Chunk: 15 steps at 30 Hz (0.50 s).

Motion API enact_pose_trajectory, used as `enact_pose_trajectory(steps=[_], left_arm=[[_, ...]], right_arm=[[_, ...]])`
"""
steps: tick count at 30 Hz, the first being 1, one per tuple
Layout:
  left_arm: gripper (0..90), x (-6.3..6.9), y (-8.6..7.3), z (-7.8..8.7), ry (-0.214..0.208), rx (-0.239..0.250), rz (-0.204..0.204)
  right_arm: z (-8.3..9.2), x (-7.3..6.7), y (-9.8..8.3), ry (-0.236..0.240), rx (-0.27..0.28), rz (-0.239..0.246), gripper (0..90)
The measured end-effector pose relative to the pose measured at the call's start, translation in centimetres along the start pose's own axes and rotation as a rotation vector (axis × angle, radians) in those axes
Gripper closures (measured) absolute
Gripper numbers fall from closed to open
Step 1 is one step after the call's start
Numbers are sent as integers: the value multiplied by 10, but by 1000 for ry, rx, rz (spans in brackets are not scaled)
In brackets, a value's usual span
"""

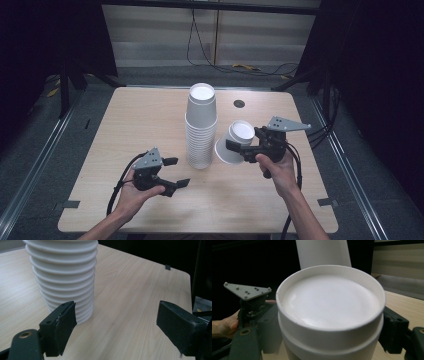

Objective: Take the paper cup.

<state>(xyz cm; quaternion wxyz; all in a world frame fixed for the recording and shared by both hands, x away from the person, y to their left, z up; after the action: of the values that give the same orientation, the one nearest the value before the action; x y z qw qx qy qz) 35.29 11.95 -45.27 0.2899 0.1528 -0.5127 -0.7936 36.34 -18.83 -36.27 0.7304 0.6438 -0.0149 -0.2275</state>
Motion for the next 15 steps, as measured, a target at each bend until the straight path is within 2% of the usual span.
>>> enact_pose_trajectory(steps=[3,7,10,15], left_arm=[[158,1,8,-5,7,17,-7],[155,6,12,-10,-17,57,-7],[155,9,14,-13,-31,63,16],[156,12,14,-13,-46,68,8]], right_arm=[[-7,0,-6,18,-4,-3,212],[-14,2,-14,34,-12,-30,211],[-18,4,-20,36,-22,-34,212],[-25,4,-31,56,-40,-40,212]])
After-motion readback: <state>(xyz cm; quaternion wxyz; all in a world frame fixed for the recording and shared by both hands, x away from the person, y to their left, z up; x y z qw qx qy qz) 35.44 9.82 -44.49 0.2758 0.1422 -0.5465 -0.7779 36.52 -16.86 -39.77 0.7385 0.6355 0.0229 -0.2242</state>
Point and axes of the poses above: each handheld gripper's, and its own axes: z roughly backward along the jaws, y roughly out of its top, x roughly to its right, the point moved 2 cm from there along -z, roughly forward along the jaws, and after that the axes turned 15 degrees about y, right-handed, at the moved point
